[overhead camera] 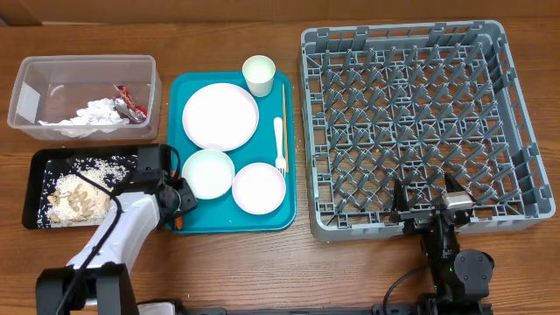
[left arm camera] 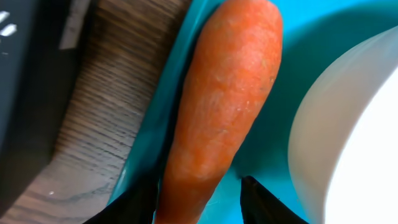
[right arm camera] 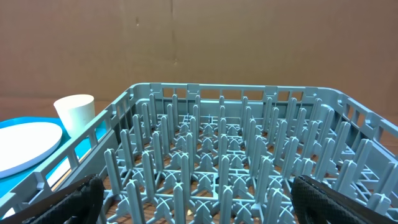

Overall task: Sort waste into correct bins and load items into the dishwasher rack
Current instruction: 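Lower the left gripper onto the carrot and grasp it, then carry the carrot left and release it onto the black tray, then move the left gripper to the white cup and grasp its rim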

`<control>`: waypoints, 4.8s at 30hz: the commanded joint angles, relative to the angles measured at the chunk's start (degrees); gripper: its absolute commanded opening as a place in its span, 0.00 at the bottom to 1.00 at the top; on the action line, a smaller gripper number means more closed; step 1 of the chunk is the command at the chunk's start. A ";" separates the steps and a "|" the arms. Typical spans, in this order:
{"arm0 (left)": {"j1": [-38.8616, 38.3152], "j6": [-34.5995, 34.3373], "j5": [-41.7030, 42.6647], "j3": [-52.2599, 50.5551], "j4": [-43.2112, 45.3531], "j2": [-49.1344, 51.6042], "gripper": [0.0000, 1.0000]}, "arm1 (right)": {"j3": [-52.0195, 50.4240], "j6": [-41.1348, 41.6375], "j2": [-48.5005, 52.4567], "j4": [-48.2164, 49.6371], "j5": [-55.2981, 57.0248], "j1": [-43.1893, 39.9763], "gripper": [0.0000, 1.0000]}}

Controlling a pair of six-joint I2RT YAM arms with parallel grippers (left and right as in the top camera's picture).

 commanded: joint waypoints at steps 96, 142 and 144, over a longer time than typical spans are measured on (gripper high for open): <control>4.74 6.43 19.34 36.15 -20.48 -5.03 0.11 | -0.59 -0.17 -0.48 0.31 -0.09 -0.28 1.00; -13.64 -6.47 -0.13 40.37 -5.18 14.10 0.57 | -0.59 -0.17 -0.48 0.31 -0.11 -0.28 1.00; -13.64 -6.51 2.82 44.37 -6.21 14.27 0.55 | -0.59 -0.17 -0.48 0.31 -0.09 -0.28 1.00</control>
